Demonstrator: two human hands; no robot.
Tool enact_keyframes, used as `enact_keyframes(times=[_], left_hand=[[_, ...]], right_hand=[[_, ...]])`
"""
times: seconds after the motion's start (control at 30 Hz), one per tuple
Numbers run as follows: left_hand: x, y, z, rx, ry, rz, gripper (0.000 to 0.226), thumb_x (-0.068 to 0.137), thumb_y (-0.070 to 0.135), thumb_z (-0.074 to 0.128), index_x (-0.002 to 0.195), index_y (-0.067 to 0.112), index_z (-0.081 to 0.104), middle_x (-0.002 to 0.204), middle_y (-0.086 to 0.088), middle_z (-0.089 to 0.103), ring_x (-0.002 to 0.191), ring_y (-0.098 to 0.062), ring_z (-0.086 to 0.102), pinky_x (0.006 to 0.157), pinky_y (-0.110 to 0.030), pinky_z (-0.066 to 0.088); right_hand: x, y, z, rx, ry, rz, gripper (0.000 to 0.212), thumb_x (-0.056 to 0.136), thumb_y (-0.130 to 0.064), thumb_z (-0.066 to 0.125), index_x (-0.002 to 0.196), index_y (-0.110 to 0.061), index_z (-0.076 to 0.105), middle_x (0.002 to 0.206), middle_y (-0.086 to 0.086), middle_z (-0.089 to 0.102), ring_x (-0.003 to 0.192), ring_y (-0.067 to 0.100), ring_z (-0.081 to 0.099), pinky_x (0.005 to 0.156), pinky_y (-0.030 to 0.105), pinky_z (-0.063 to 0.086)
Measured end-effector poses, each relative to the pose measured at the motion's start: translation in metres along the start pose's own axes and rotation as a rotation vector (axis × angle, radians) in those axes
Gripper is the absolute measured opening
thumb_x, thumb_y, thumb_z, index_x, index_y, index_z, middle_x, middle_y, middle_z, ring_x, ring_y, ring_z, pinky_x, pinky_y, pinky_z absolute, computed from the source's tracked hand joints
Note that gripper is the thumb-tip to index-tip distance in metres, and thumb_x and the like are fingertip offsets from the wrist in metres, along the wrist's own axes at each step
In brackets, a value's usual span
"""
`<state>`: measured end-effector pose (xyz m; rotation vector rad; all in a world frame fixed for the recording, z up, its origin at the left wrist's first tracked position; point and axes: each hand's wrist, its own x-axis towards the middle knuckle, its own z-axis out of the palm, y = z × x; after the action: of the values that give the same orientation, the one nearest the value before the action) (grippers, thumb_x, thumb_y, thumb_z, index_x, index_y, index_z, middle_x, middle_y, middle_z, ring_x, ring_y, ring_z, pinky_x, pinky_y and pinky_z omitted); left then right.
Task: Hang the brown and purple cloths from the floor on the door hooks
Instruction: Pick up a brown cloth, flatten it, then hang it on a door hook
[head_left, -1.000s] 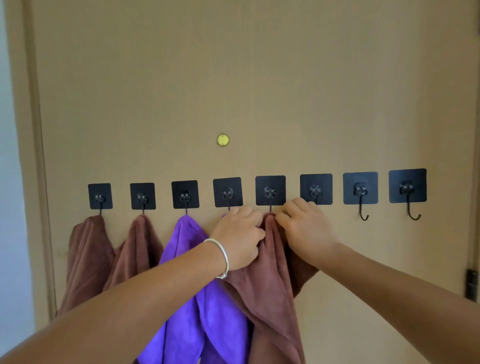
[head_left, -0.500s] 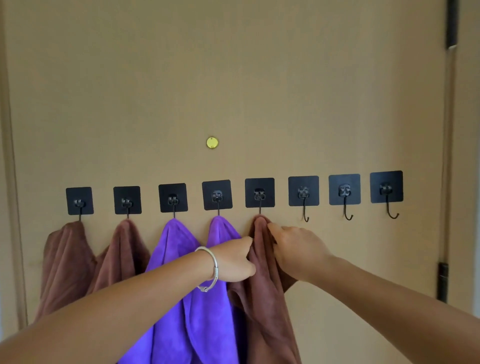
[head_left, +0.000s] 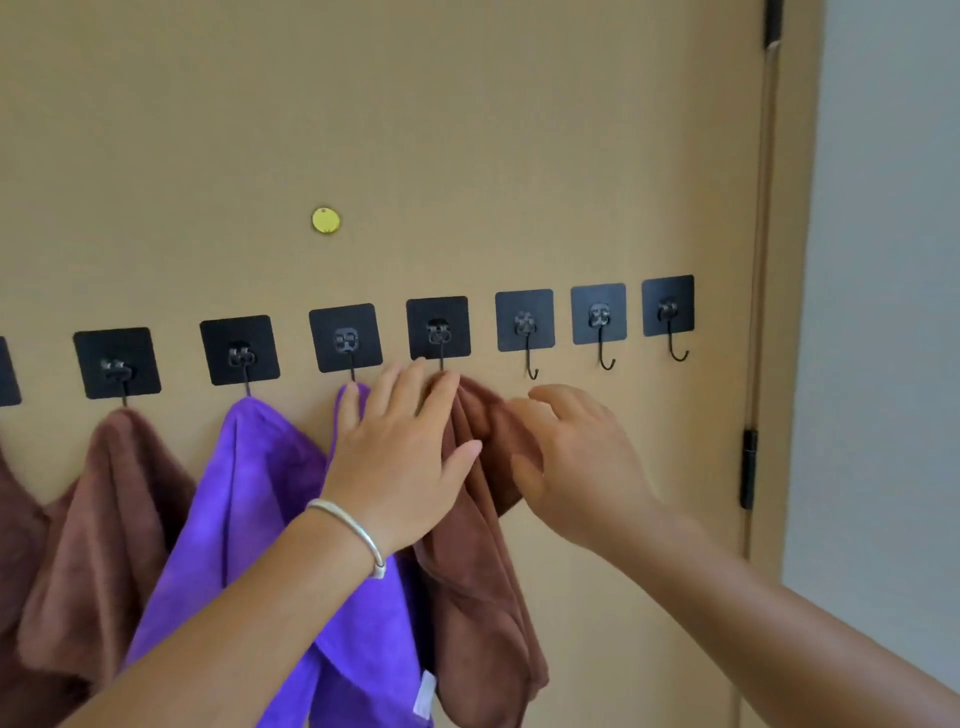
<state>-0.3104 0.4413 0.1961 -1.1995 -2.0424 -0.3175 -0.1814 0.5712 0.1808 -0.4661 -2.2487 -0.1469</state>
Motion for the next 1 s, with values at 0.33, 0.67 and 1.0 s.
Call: enact_keyframes(times=[0.33,0.67,1.0], left_hand=[[-0.042,0.015,-0.007,-0.329,-0.086,0.277,0.074,0.084,0.069,0.018,0.149,0.034,0.017,0.157,-0.002,0.018,0.145,-0.021,0.005,0.114,-0.053,0.015],[-0.099,0.073,-0.054,-0.767,-0.199,0.628,0.074,0.08,0.072,0.016,0.148,0.043,0.012,0.158,0.004,0.009,0.144,-0.012,-0.005,0.118,-0.046,0.008],[-0.191,0.185,-0.169,-1.115,-0.19,1.036,0.076,0.077,0.072,0.014,0.147,0.042,0.019,0.157,0.004,0.016,0.145,-0.013,0.0,0.118,-0.047,0.009]], right_hand=[[-0.091,-0.043,-0.061,-0.2,-0.028,0.371,0.054,0.087,-0.054,0.051,0.138,-0.038,0.039,0.145,-0.007,0.038,0.14,0.017,0.022,0.117,0.043,0.021],[-0.217,-0.125,-0.157,-0.438,-0.035,0.823,0.061,0.084,-0.066,0.043,0.14,-0.043,0.034,0.15,-0.015,0.03,0.143,0.009,0.013,0.116,0.034,0.013],[-0.332,-0.217,-0.3,-0.788,0.069,1.144,0.06,0.083,-0.062,0.045,0.138,-0.039,0.041,0.146,-0.01,0.036,0.138,0.012,0.026,0.114,0.035,0.024]])
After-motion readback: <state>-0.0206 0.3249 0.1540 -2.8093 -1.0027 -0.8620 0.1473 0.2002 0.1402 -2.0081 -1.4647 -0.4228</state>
